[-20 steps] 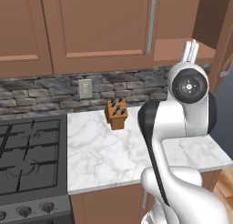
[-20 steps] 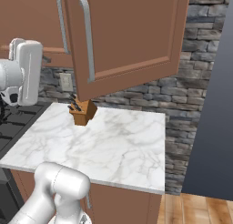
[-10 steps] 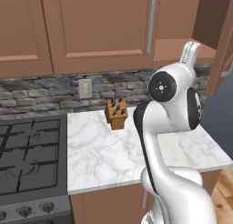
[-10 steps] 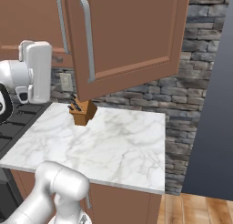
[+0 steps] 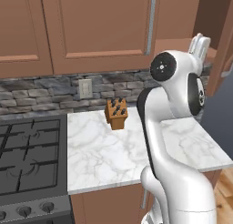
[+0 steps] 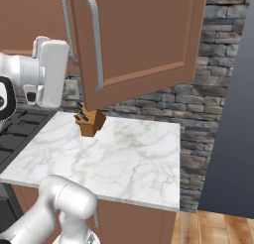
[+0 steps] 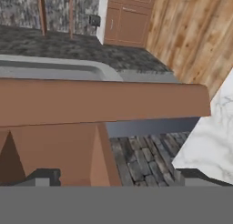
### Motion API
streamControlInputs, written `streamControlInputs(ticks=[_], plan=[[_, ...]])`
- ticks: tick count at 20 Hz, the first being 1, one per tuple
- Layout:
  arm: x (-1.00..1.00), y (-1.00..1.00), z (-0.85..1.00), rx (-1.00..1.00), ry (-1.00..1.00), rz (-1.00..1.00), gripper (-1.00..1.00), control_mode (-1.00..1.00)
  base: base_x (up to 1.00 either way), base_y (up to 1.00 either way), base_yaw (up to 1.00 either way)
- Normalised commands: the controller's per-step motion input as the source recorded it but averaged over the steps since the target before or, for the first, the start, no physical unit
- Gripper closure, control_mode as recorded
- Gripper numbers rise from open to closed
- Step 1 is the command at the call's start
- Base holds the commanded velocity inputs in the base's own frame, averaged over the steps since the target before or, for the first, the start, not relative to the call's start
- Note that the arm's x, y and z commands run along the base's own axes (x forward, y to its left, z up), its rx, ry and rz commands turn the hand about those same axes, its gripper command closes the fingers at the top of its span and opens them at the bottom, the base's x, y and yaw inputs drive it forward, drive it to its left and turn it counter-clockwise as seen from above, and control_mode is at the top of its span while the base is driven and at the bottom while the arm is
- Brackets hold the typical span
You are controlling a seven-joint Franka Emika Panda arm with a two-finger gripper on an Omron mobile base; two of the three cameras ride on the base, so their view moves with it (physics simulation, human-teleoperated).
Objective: Open the cabinet, pick the kettle from the cabinet, and place it in the sink.
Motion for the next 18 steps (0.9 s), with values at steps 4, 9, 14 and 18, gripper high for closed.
streamControlInputs(ticks=[4, 9, 14, 18], plan=[[0.02, -0.35, 0.00, 0.14, -0.06, 0.00, -1.00, -1.00, 0.00, 0.00, 0.00], [-0.10, -0.42, 0.00, 0.14, -0.15, 0.00, -1.00, -1.00, 0.00, 0.00, 0.00], [-0.23, -0.44, 0.00, 0.09, -0.03, 0.00, -1.00, -1.00, 0.00, 0.00, 0.00], [-0.33, -0.55, 0.02, 0.07, -0.08, 0.00, -1.00, -1.00, 0.00, 0.00, 0.00]])
